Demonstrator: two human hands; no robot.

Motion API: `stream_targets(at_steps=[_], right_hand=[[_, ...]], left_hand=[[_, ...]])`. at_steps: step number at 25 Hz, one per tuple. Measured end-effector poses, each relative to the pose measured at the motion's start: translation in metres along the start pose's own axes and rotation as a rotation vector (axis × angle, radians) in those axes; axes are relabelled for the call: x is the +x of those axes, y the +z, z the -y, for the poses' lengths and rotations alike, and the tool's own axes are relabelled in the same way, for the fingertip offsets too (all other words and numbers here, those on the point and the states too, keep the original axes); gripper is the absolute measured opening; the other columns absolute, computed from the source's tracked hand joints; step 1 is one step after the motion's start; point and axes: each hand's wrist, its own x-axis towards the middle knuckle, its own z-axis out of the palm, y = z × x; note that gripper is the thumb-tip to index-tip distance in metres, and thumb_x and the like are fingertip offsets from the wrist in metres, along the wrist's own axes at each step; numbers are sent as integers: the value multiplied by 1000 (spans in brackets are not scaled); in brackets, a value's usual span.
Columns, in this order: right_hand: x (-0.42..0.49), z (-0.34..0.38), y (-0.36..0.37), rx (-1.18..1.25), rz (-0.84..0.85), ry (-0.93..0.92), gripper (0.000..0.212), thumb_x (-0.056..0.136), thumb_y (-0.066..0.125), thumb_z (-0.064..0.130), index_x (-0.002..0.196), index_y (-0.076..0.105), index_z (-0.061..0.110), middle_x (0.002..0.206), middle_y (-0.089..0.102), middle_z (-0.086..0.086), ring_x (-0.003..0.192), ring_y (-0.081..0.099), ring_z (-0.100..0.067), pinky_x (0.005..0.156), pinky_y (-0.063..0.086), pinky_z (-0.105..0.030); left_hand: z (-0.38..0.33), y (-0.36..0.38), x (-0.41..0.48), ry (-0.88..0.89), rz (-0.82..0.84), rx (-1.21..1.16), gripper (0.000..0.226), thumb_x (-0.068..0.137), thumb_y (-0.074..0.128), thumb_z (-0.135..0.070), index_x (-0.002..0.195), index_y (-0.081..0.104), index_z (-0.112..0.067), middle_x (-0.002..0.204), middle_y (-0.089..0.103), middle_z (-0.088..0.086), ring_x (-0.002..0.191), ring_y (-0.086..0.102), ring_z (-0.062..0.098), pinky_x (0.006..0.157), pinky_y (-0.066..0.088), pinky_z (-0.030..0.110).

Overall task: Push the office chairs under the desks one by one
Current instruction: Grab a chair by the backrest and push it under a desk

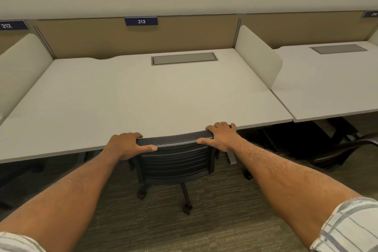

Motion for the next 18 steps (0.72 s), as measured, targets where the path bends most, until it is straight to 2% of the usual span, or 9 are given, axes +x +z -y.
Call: stream_targets(at_steps=[2, 6, 10, 14, 18], right_hand=[[-8, -4, 1, 18, -43, 6, 119, 64, 8, 102, 153, 38, 28, 159, 39, -6, 150, 25, -28, 120, 2, -65], [-36, -2, -11, 10, -234, 26, 115, 68, 4, 96, 158, 29, 28, 169, 19, -3, 156, 4, -24, 121, -12, -57], [-62, -4, -58, -47, -397, 56, 118, 69, -2, 96, 162, 16, 26, 172, 3, -3, 157, -6, -21, 121, -16, -54], [-92, -7, -112, -99, -564, 118, 109, 78, 11, 93, 163, 11, 25, 172, -2, -4, 157, -7, -23, 121, -14, -55], [-131, -23, -150, -133, -691, 197, 102, 84, 23, 88, 163, 10, 24, 171, -2, -6, 157, -7, -24, 122, -13, -56]], left_hand=[[-2, -10, -2, 12, 3, 30, 139, 40, 23, -111, 151, 41, -29, 157, 45, -3, 142, 43, 21, 114, 35, 46], [-3, -43, -10, 111, -219, 149, 137, 49, 12, -109, 158, 27, -27, 167, 26, 1, 153, 22, 21, 124, 13, 53], [-23, -90, -15, 224, -444, 232, 128, 61, 2, -102, 160, 16, -22, 170, 11, 7, 156, 11, 25, 125, 8, 54], [-61, -136, -17, 372, -640, 285, 123, 69, 5, -100, 160, 16, -18, 170, 9, 11, 156, 6, 28, 124, 3, 56], [-111, -168, -15, 498, -736, 276, 121, 71, 12, -99, 160, 15, -17, 169, 9, 14, 156, 5, 31, 123, 2, 58]])
